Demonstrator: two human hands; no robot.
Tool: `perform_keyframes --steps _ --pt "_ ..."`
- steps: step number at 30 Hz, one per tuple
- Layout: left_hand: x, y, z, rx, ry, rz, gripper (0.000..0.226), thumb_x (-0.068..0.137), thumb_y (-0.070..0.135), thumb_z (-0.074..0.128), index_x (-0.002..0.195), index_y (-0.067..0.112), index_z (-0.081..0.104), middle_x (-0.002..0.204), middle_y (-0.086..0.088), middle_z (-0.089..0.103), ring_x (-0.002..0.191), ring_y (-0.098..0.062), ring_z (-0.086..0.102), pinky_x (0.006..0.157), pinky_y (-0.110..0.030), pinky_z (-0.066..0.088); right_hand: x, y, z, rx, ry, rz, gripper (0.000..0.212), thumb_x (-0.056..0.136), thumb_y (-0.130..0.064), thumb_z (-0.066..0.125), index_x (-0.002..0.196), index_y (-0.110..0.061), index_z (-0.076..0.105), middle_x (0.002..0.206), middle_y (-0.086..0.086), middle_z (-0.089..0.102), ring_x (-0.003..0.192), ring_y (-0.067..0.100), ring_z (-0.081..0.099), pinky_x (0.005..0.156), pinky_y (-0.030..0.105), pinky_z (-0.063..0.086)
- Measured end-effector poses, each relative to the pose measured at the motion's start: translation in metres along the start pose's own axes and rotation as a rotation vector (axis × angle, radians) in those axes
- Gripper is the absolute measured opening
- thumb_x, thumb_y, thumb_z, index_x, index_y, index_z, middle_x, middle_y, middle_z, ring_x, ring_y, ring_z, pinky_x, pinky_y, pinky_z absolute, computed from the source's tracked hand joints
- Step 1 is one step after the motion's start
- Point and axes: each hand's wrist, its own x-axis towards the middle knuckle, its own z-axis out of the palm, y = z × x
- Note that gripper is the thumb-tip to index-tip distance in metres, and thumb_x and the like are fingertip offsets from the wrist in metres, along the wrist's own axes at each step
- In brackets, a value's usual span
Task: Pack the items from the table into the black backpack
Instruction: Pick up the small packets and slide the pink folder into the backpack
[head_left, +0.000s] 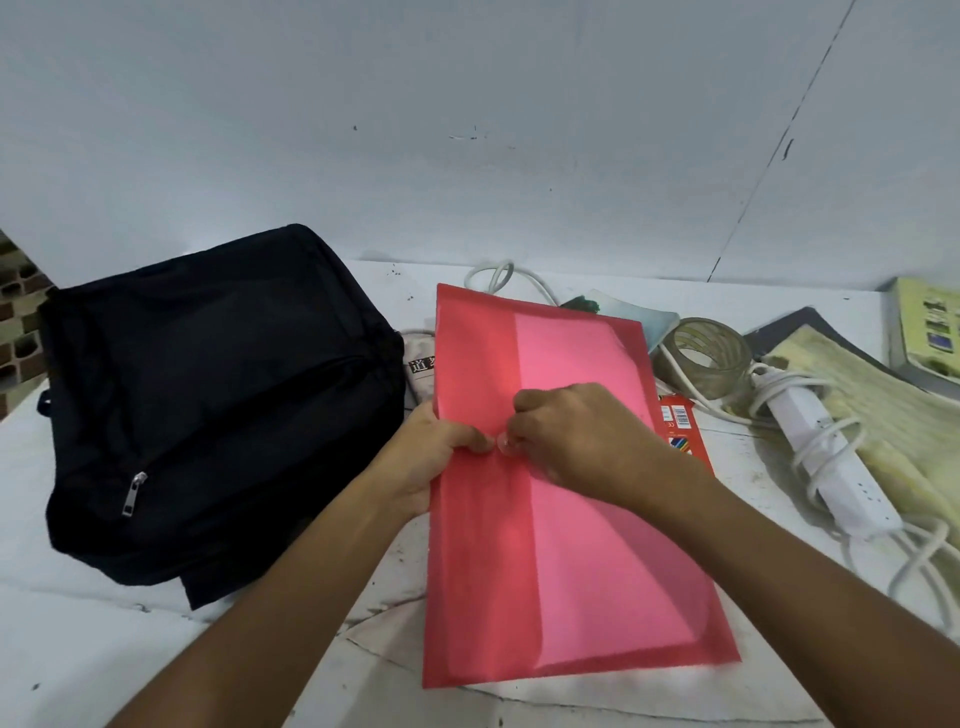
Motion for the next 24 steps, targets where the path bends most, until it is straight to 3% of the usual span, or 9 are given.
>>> perform_keyframes --steps 4,7,9,14,17,20,24 --pt "-0.001 0.000 -0.008 0.020 0.007 -0.017 0.038 0.078 -0.019 0.055 0.104 0.007 0.061 0.082 -0.012 0.070 0.066 -0.022 0.069 0.056 -0.033 0.058 0.013 0.022 -0.003 0.170 -0.161 0.147 0.007 0.077 -0.014 0.066 0.078 -0.017 0.071 0.076 -0.005 0.063 0.069 0.019 0.058 0.057 0.029 0.039" --pt "-0.003 0.002 -0.013 0.014 0.025 -0.016 0.034 0.078 -0.017 0.056 0.100 0.010 0.060 0.086 -0.012 0.069 0.071 -0.023 0.068 0.062 -0.035 0.060 0.009 0.036 0.003 0.435 -0.124 0.295 0.009 0.078 -0.010 0.068 0.076 -0.017 0.073 0.075 -0.004 0.068 0.064 0.012 0.058 0.062 0.035 0.050" --pt "-0.003 0.004 -0.015 -0.008 0.039 -0.016 0.034 0.078 -0.016 0.057 0.101 0.010 0.059 0.087 -0.012 0.069 0.071 -0.023 0.069 0.060 -0.034 0.059 0.003 0.039 0.010 0.466 -0.087 0.323 0.012 0.076 -0.008 0.066 0.072 -0.018 0.071 0.071 -0.004 0.067 0.060 0.011 0.057 0.059 0.036 0.051" --pt "0.004 0.003 -0.014 -0.099 0.112 -0.050 0.035 0.077 -0.016 0.056 0.103 0.007 0.058 0.087 -0.014 0.066 0.071 -0.026 0.066 0.054 -0.033 0.059 -0.016 0.018 0.015 0.115 -0.033 0.197 0.012 0.070 -0.014 0.055 0.064 -0.015 0.065 0.065 -0.002 0.059 0.053 0.025 0.057 0.046 0.032 0.045" --pt "0.007 0.003 -0.009 -0.103 0.143 -0.058 0.032 0.076 -0.018 0.055 0.098 0.006 0.059 0.082 -0.014 0.065 0.069 -0.025 0.065 0.052 -0.032 0.057 -0.018 -0.001 0.014 -0.043 -0.021 0.114 0.011 0.064 -0.012 0.064 0.054 -0.013 0.058 0.056 0.001 0.052 0.039 0.027 0.051 0.035 0.027 0.037" --pt "0.009 0.004 -0.005 -0.043 0.143 -0.039 0.029 0.076 -0.018 0.055 0.090 0.007 0.060 0.080 -0.013 0.065 0.069 -0.024 0.064 0.056 -0.032 0.056 -0.009 -0.007 0.009 -0.126 -0.069 0.064 0.021 0.053 -0.009 0.077 0.052 -0.014 0.056 0.054 0.000 0.051 0.034 0.025 0.047 0.034 0.023 0.029" --pt "0.007 0.008 -0.005 0.015 0.141 -0.020 0.029 0.076 -0.019 0.053 0.091 0.005 0.060 0.077 -0.013 0.064 0.063 -0.022 0.063 0.048 -0.027 0.054 -0.001 -0.003 0.001 -0.149 -0.087 -0.036 0.025 0.051 -0.005 0.078 0.050 -0.013 0.054 0.051 0.000 0.048 0.031 0.024 0.042 0.037 0.020 0.020"
